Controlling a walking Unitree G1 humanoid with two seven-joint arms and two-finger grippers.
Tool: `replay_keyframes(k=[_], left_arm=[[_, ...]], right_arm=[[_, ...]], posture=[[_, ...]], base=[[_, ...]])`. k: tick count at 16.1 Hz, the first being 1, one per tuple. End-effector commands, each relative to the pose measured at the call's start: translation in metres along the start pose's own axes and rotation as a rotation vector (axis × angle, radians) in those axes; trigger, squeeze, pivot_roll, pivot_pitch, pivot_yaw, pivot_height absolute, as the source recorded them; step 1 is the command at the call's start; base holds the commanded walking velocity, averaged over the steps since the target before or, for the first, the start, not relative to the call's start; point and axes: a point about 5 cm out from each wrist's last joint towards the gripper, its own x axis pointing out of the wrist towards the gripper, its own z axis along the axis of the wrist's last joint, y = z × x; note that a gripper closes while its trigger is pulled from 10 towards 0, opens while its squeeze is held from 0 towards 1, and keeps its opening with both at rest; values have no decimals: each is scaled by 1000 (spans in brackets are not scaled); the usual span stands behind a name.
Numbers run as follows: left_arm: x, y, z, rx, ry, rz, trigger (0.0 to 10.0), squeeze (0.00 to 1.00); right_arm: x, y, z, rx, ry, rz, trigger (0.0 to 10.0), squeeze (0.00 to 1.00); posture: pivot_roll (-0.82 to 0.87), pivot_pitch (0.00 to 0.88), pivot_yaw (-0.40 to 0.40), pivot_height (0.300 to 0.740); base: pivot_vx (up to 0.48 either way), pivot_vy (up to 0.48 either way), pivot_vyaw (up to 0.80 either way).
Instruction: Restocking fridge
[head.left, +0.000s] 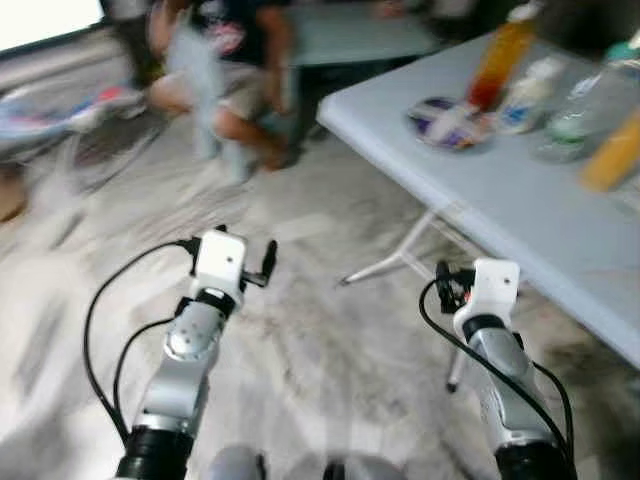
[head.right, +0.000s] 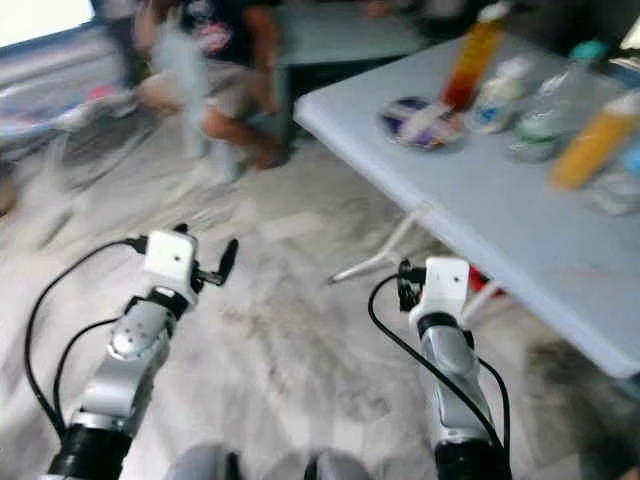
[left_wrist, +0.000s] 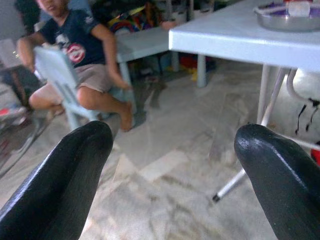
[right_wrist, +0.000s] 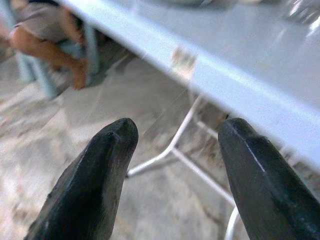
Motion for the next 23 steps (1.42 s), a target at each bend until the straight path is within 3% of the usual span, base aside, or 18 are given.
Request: replay_keyframes(k=[1, 11, 18, 22, 23], left_arm=[[-1, 5, -4, -12, 28, 20, 10000, 0], [2, 9, 0, -44, -3, 76, 10000, 0], [5, 6, 8, -78, -41, 70, 10000, 0], [-10, 16, -5, -84, -14, 125, 10000, 0], [-17, 23, -9, -63, -8, 154, 10000, 0]], right_arm=[[0, 6, -2, 3, 7, 13, 10000, 0], [0, 5, -1, 7, -5, 5, 10000, 0], [-1, 4, 8, -22, -69, -2, 10000, 0], [-10, 3, 38, -50, -219, 8, 10000, 0], [-17, -5, 46, -67, -247, -38, 10000, 0]], posture=[[31, 109, -45, 740], [28, 96, -42, 740], [24, 101, -39, 740], [22, 84, -28, 740], [20, 73, -26, 740]], base=[[454, 0, -800], [92, 404, -653], [0, 422, 0], [0, 421, 0], [0, 420, 0]])
